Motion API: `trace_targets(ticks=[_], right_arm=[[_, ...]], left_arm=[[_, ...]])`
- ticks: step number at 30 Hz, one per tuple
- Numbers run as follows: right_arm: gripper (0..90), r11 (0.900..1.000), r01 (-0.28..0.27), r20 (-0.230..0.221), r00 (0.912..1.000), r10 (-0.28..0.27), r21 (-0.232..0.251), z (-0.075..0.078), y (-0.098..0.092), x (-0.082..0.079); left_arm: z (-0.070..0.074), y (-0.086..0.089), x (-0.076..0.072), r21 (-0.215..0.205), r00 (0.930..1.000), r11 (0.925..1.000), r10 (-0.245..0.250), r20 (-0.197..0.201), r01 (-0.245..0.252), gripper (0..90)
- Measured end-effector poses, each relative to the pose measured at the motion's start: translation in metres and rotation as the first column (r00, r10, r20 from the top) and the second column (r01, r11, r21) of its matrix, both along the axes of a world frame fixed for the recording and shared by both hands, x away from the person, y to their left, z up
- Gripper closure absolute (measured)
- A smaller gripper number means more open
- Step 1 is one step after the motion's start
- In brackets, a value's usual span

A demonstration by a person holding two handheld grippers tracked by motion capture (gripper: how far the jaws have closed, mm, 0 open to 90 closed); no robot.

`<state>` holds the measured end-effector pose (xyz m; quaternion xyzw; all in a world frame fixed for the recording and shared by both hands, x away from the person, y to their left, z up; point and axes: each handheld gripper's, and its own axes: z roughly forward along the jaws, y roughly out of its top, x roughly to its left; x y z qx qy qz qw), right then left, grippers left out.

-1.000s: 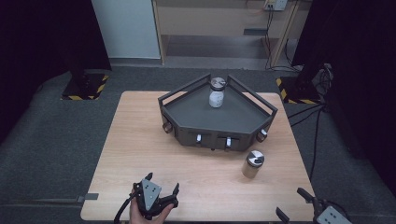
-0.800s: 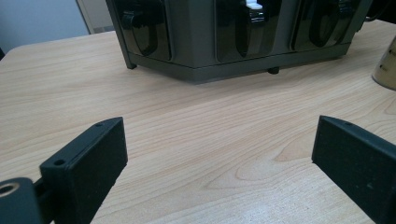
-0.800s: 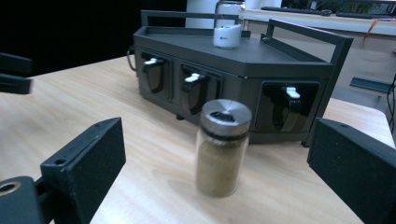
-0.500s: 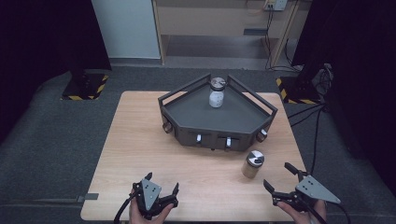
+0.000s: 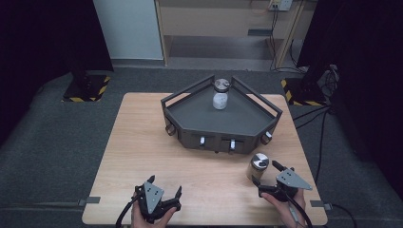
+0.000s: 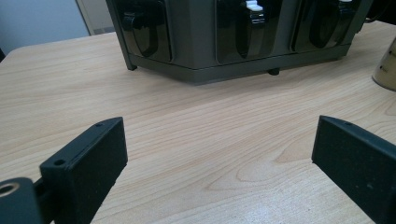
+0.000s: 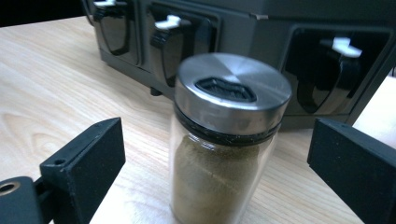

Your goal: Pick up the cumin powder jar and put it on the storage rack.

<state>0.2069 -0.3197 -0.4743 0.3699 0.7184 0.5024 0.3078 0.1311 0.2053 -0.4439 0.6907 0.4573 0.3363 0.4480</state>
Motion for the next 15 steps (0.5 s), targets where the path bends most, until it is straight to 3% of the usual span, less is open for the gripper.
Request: trace_targets(ticks=[4,9,15], right_arm=[[6.3,1.0,0.013,-0.006,0.9999,-0.013,-0.012,-0.009,0.007,0.008],[14.7,1.0,0.016,0.001,0.9999,-0.015,-0.018,-0.02,0.014,0.015],[27.7,0.999,0.021,0.05,0.9986,-0.019,-0.032,-0.031,0.016,0.016]], left_arm=[[0.0,0.0,0.0,-0.001,1.0,1.0,-0.001,0.002,0.001,2.1],[0.0,0.001,0.001,-0.004,1.0,1.0,-0.001,-0.001,0.001,2.1],[0.0,0.001,0.0,-0.01,1.0,0.9999,-0.006,0.002,0.006,2.1]])
